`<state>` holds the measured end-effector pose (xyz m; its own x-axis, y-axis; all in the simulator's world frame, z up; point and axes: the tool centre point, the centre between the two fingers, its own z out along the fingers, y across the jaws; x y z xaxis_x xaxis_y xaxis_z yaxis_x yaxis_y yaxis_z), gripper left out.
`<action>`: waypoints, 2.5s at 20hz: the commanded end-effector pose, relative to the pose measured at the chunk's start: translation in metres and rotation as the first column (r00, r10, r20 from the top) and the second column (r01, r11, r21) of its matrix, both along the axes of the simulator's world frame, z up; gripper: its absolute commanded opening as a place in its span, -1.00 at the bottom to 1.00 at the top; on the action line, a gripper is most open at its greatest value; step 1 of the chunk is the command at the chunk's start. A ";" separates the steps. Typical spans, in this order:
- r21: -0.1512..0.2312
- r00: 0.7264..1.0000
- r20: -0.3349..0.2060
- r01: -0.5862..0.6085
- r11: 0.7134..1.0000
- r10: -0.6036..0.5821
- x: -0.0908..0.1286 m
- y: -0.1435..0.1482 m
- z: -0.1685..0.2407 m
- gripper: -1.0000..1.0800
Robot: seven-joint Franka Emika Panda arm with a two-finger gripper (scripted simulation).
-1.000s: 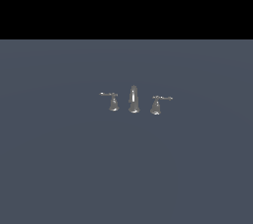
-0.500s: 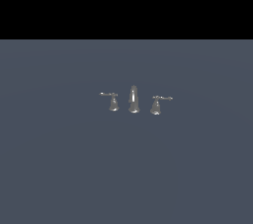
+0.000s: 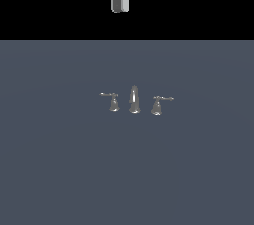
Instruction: Turn on the faucet by rotating a designated handle.
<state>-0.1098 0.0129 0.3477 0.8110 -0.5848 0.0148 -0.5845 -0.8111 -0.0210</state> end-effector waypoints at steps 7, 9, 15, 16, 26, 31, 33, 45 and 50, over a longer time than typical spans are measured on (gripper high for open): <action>0.003 0.977 -0.005 0.214 0.977 -0.214 0.052 -0.014 -0.055 -1.00; 0.003 0.965 -0.006 0.262 0.965 -0.262 0.063 -0.019 -0.067 -1.00; 0.002 0.914 -0.010 0.406 0.914 -0.406 0.097 -0.039 -0.106 -1.00; 0.002 0.903 -0.010 0.430 0.903 -0.430 0.102 -0.042 -0.113 -1.00; -0.004 0.752 -0.016 0.659 0.752 -0.659 0.151 -0.091 -0.182 -1.00; -0.007 0.652 -0.018 0.758 0.653 -0.758 0.171 -0.121 -0.216 -1.00; -0.008 0.615 -0.018 0.788 0.615 -0.788 0.176 -0.132 -0.228 -1.00; -0.009 0.470 -0.023 0.882 0.470 -0.882 0.192 -0.174 -0.269 -1.00; -0.009 0.462 -0.024 0.887 0.462 -0.886 0.193 -0.176 -0.271 -1.00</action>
<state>0.0826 -0.1627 0.0766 -0.1418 -0.9899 0.0007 -0.9899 0.1418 0.0007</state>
